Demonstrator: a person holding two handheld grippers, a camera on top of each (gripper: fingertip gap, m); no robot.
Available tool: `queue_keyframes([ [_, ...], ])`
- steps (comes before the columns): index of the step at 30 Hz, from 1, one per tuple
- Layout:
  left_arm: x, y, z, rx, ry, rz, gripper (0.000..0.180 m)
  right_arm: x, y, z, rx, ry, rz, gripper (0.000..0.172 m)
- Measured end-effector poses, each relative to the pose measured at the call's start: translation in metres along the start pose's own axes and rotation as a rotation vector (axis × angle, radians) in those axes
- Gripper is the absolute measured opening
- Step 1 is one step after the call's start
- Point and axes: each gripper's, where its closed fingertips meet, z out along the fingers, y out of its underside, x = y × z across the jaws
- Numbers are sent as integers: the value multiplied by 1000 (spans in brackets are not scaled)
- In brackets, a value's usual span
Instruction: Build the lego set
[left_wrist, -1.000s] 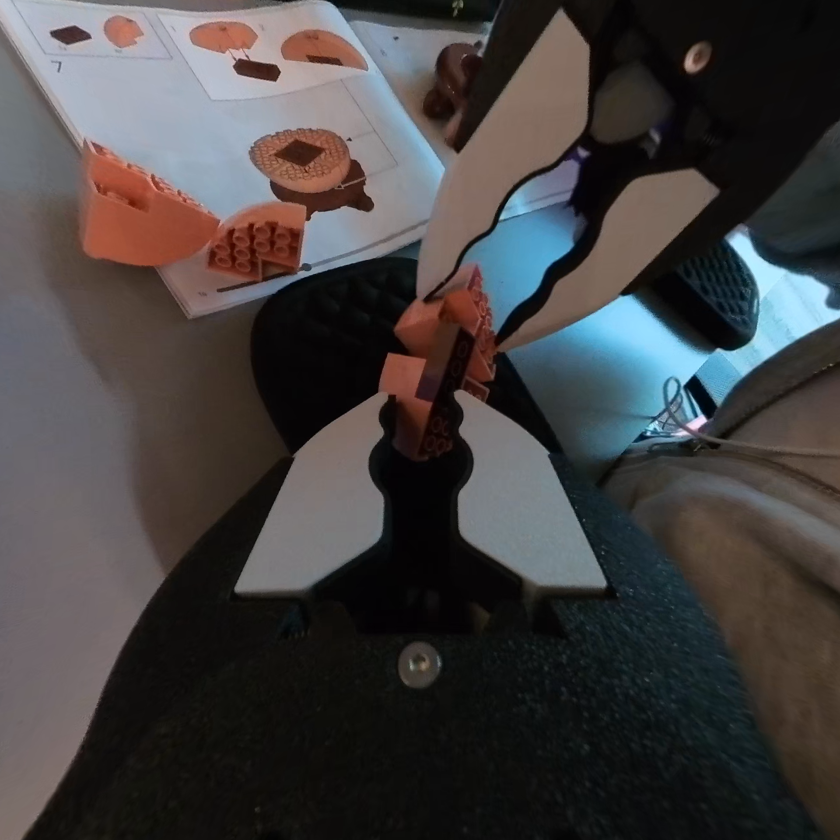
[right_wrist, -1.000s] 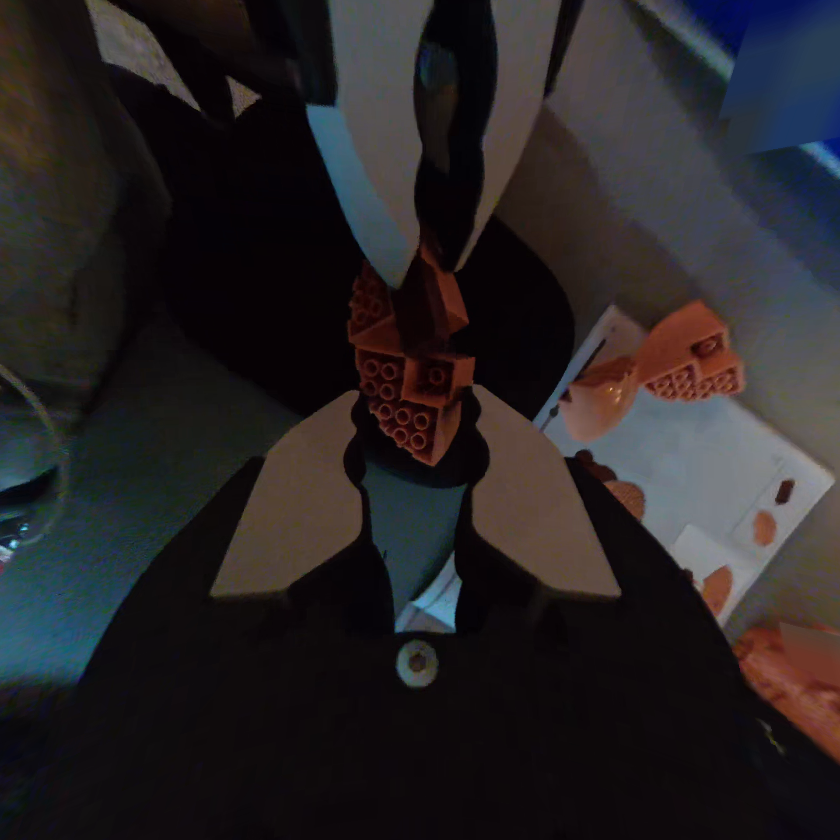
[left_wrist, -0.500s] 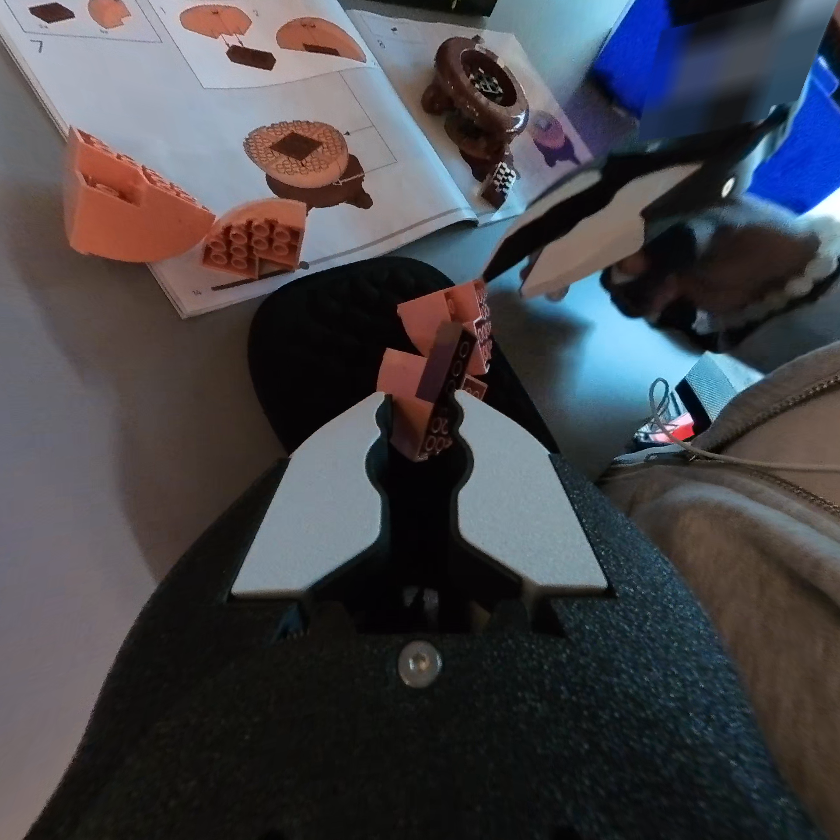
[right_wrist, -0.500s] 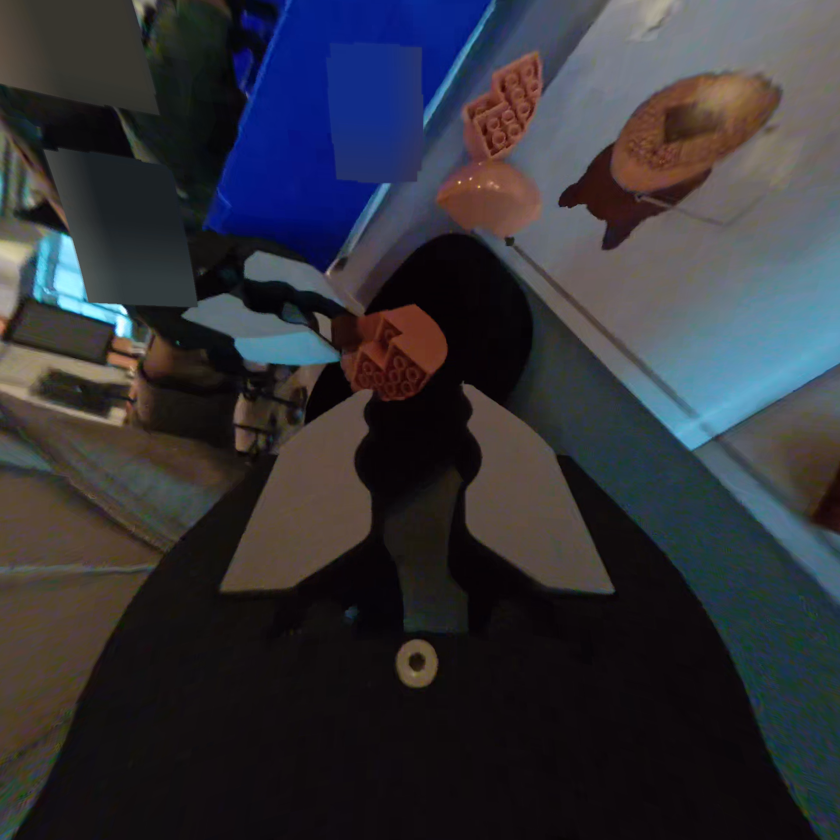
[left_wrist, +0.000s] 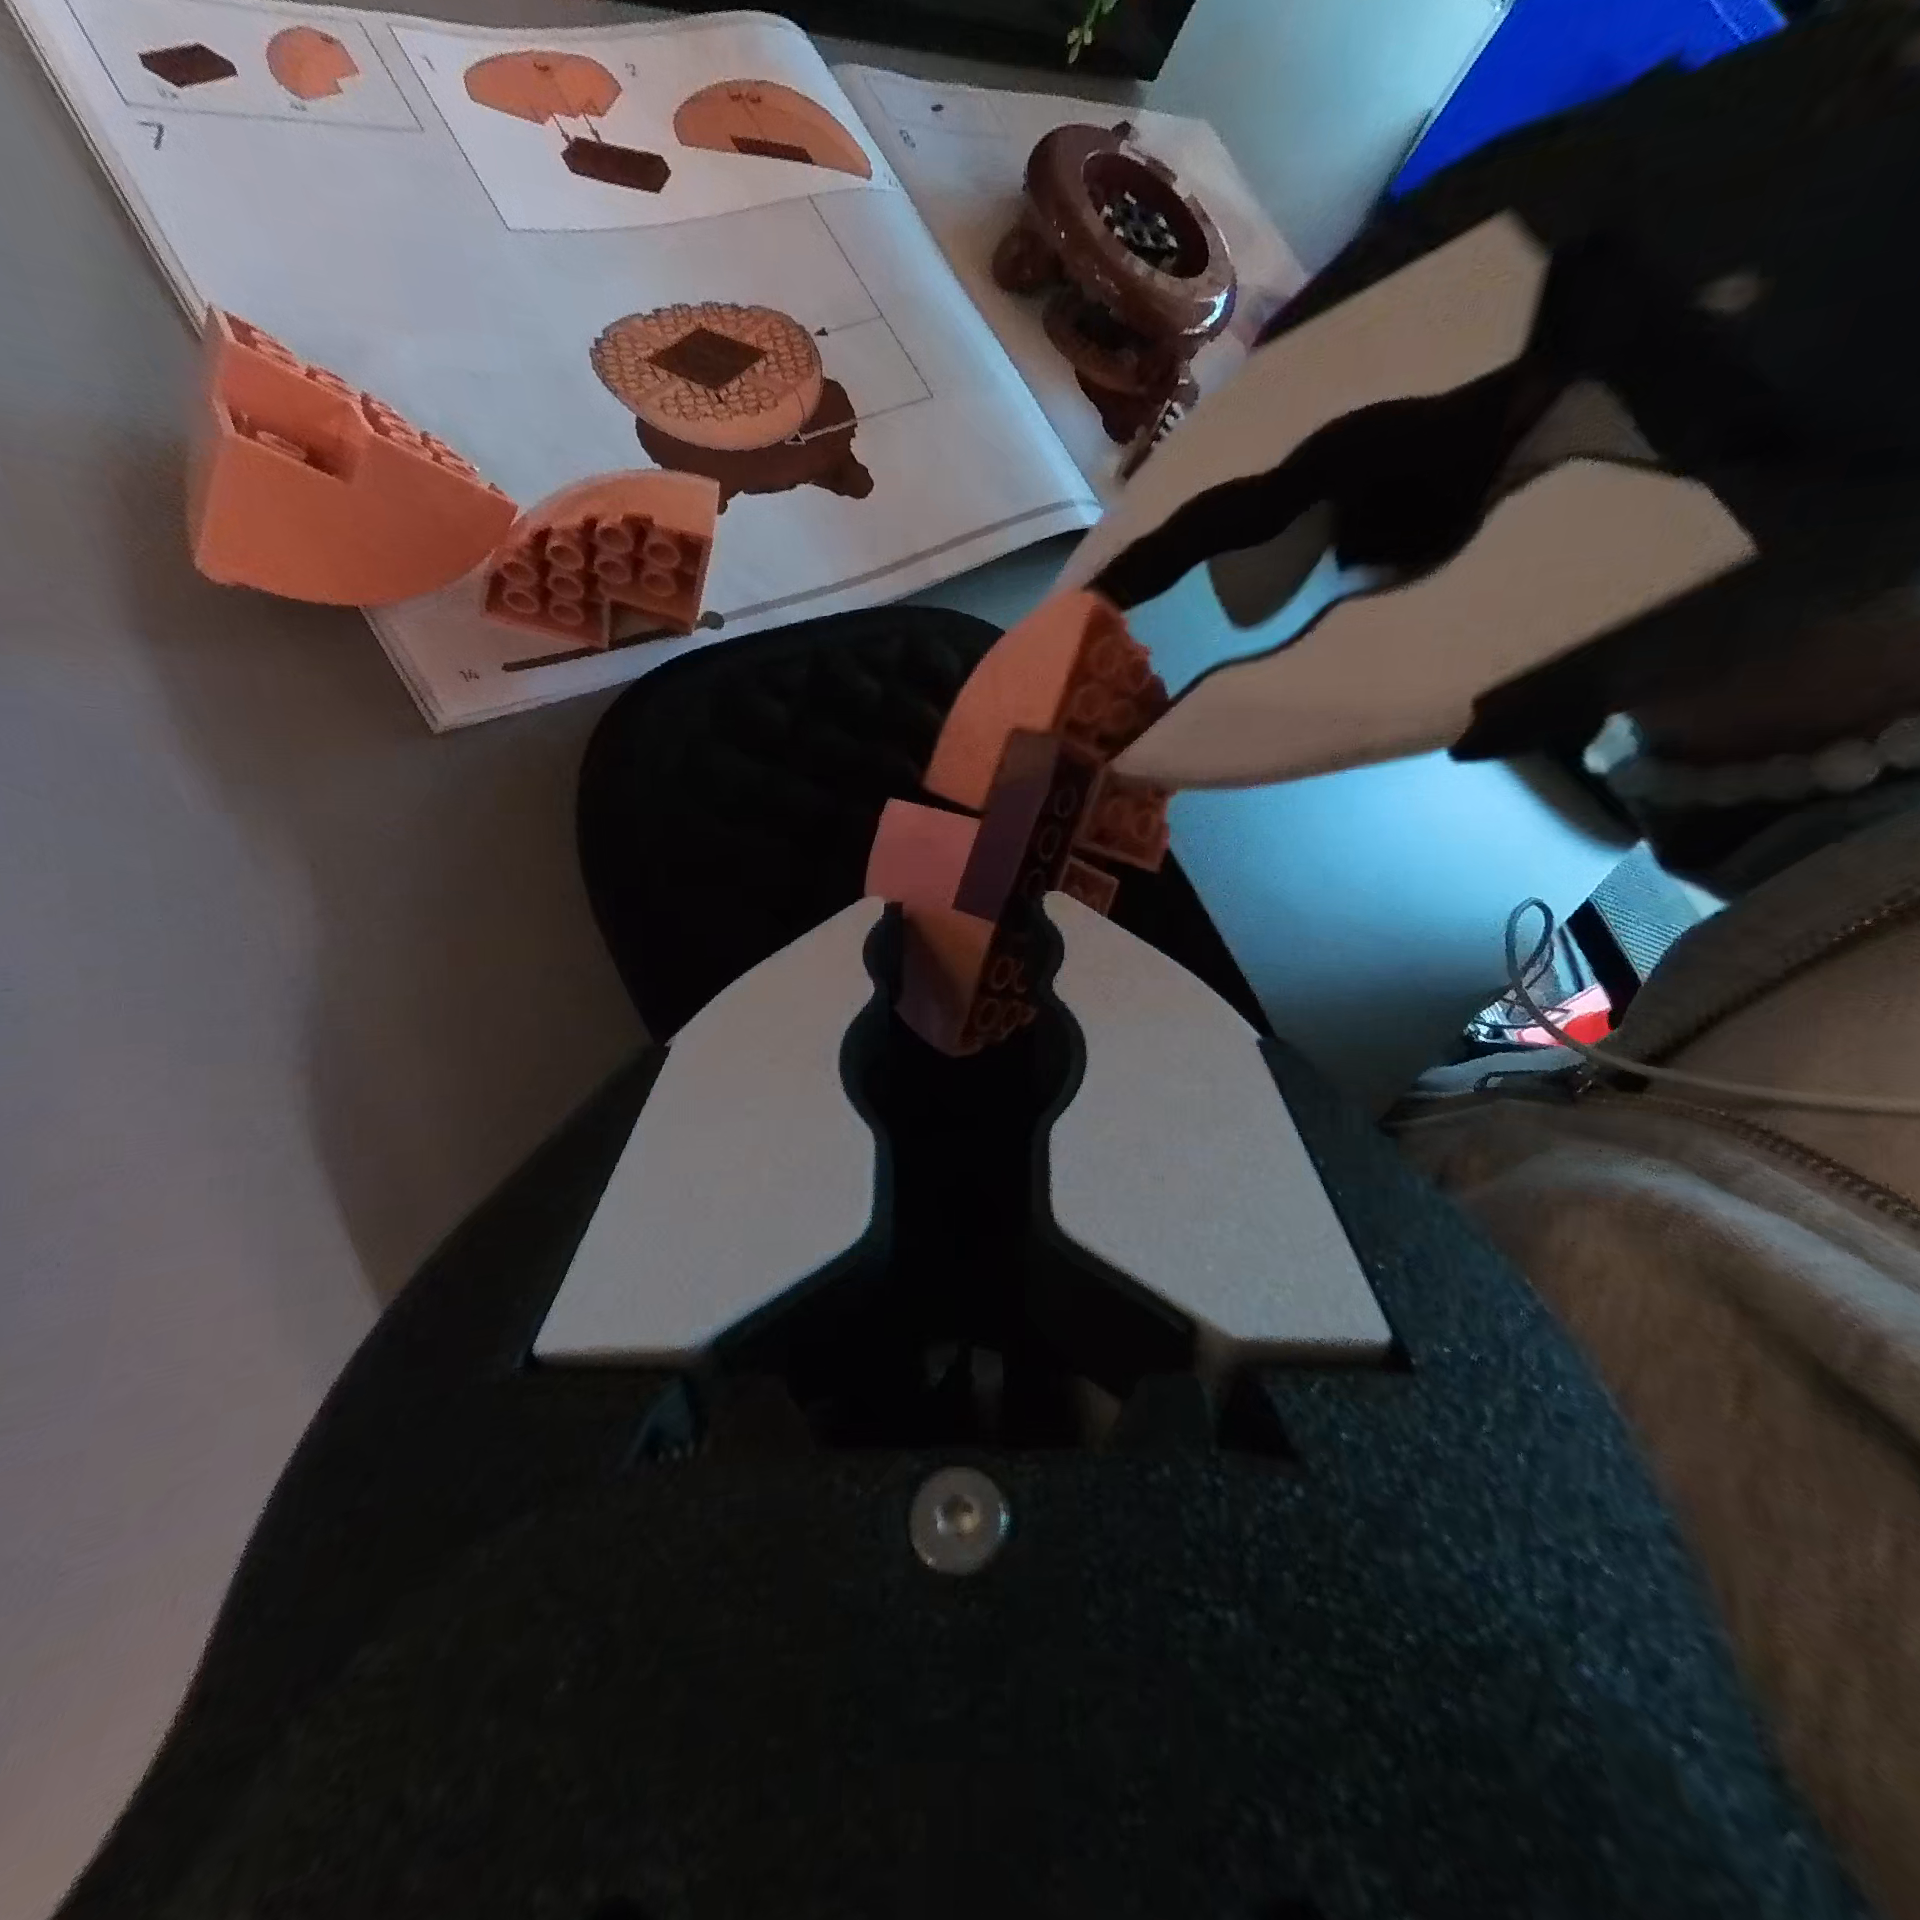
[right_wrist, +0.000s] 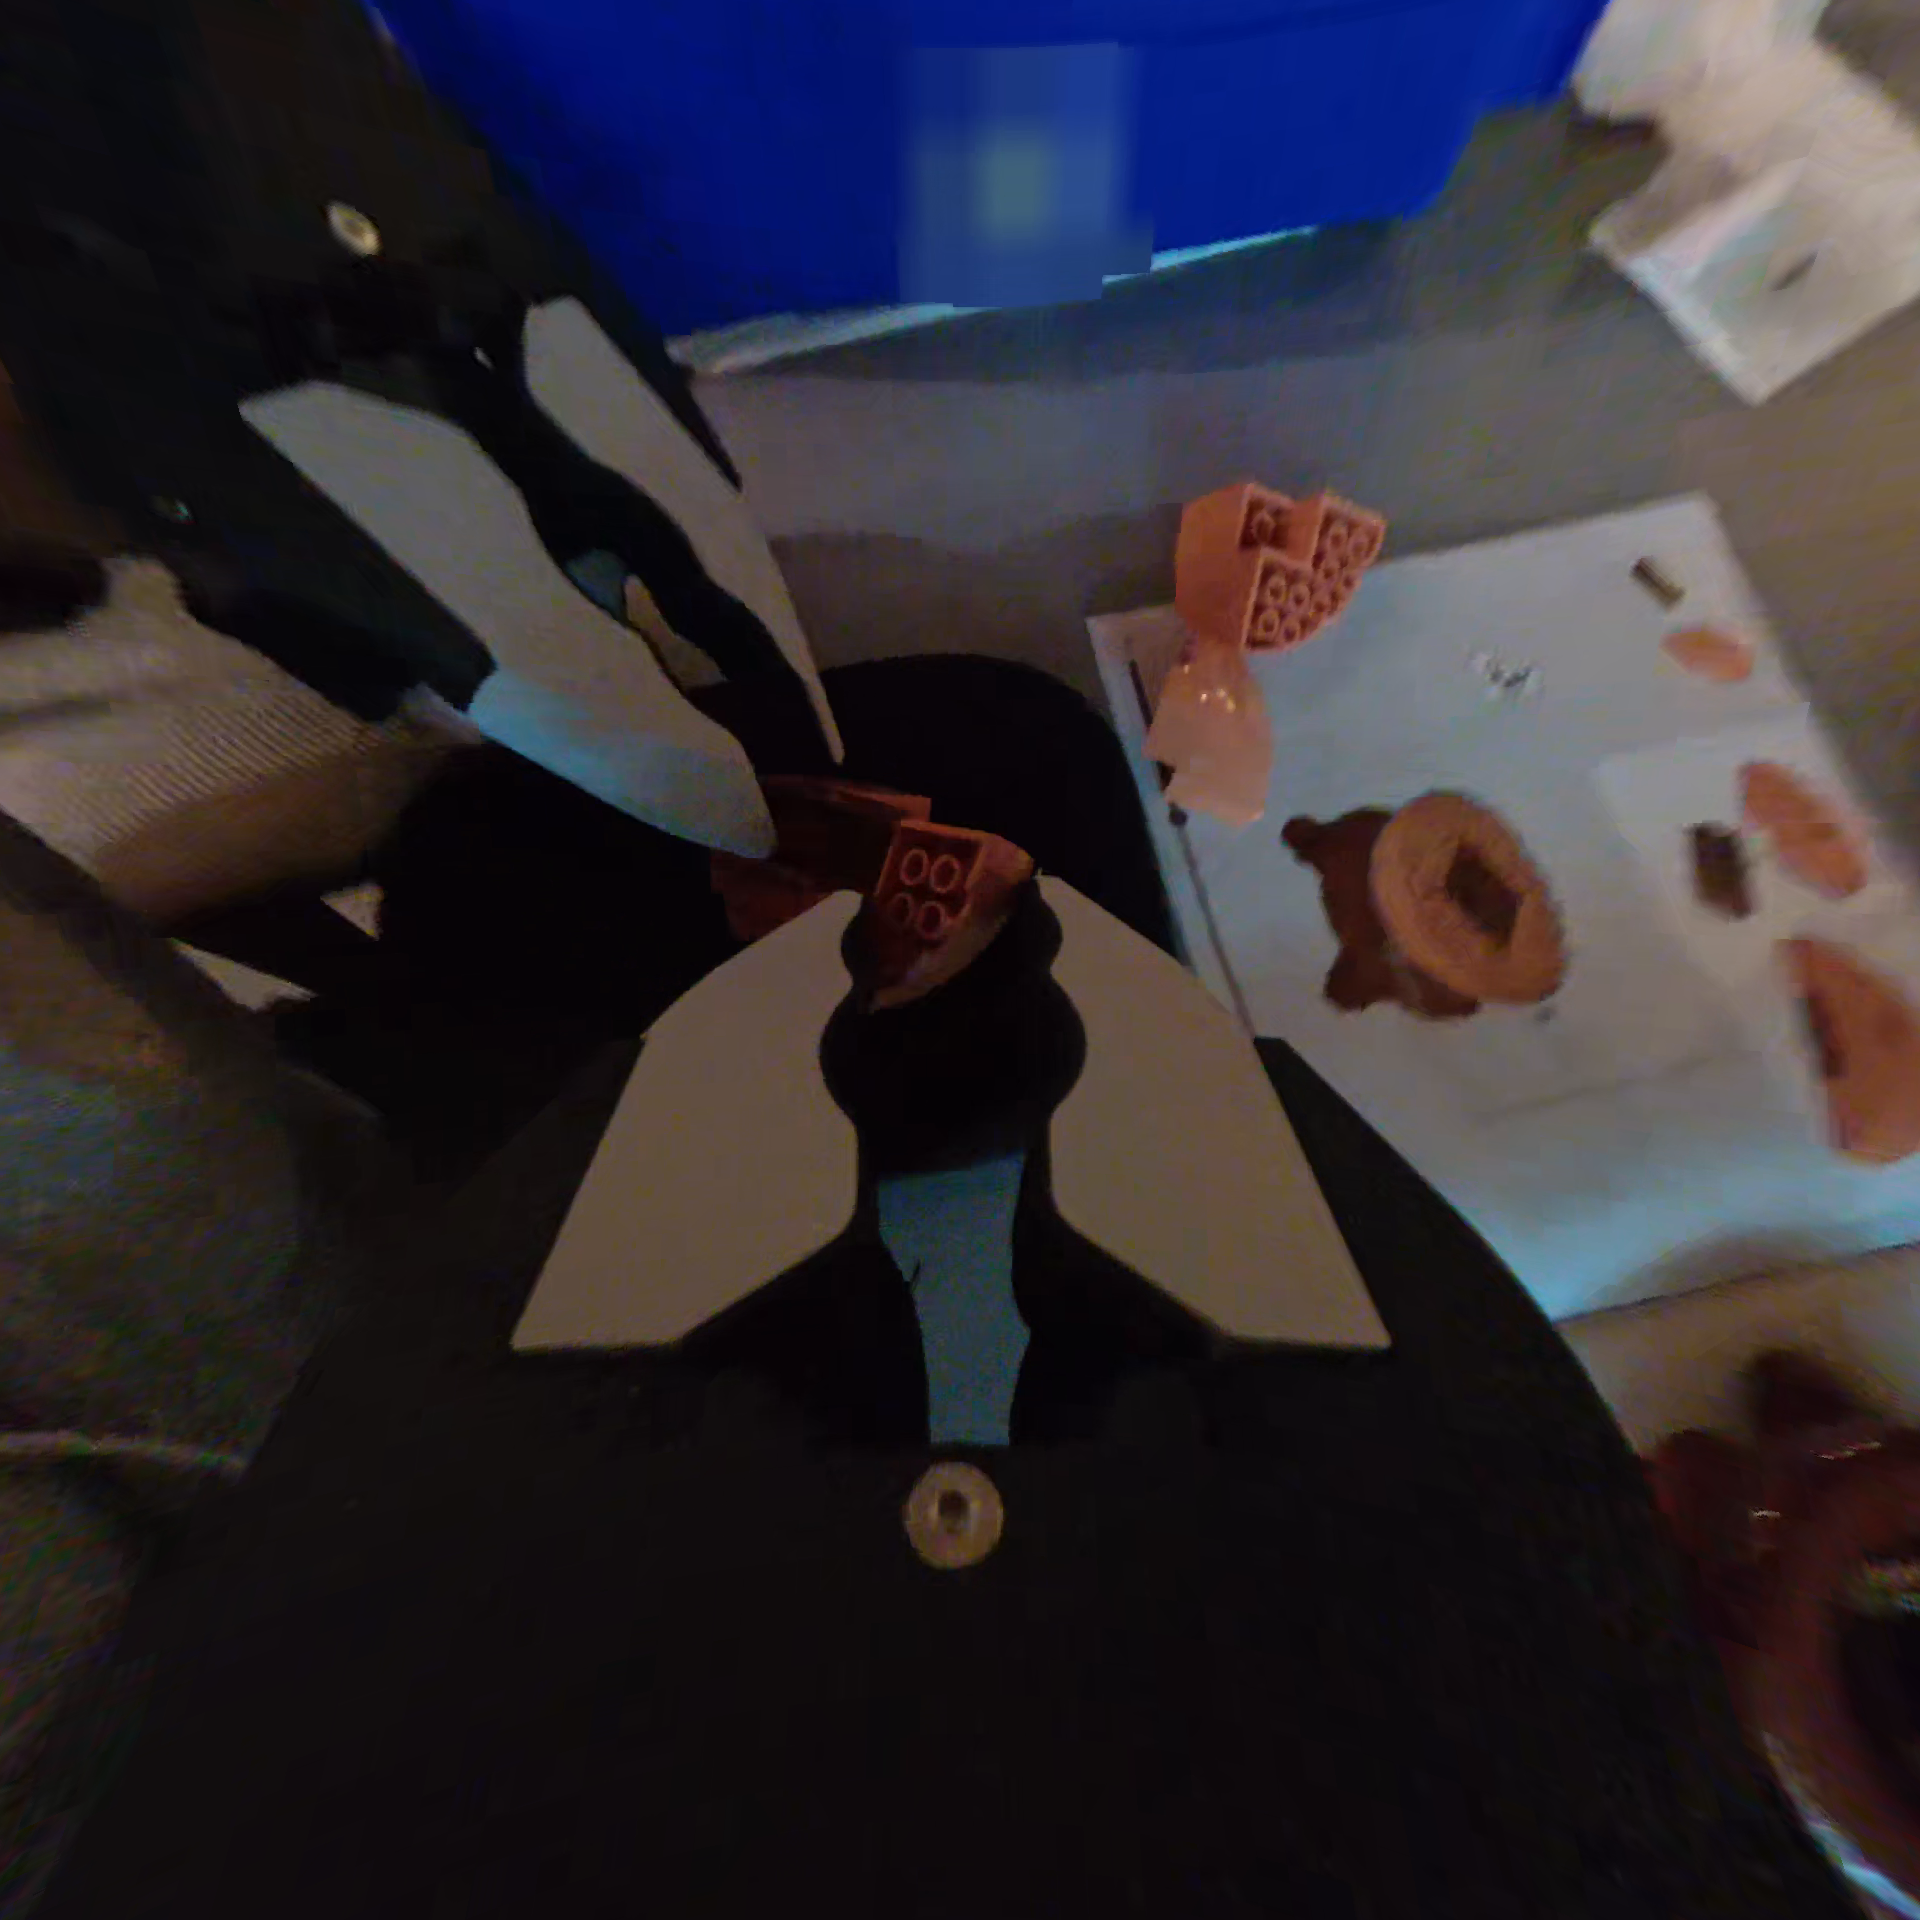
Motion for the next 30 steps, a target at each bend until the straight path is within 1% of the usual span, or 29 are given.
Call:
queue_keyframes([
  [2,-1,0,1,-3,-8,9,23,1,-5,2,0,44,-124,24],
  [3,-1,-1,1,0,-10,11,23,1,-8,3,28,40,-139,24],
  [8,-2,-2,1,14,-10,-7,23,3,-4,4,233,-76,8,23],
  [10,-3,-3,1,3,-18,12,24,2,-6,2,298,-84,-4,23],
  [13,-6,-2,-2,-32,-25,46,25,1,-7,4,317,-90,-30,23],
  [18,-9,-4,-2,-42,-16,59,24,1,-9,5,325,-93,-2,23],
  [22,-6,-2,0,-57,-12,89,23,-1,-15,2,356,-95,-26,22],
  [27,-3,-3,2,-69,18,98,22,0,-21,0,474,-228,106,17],
  [30,-1,-4,0,-82,59,75,20,2,-18,2,450,-253,161,17],
])
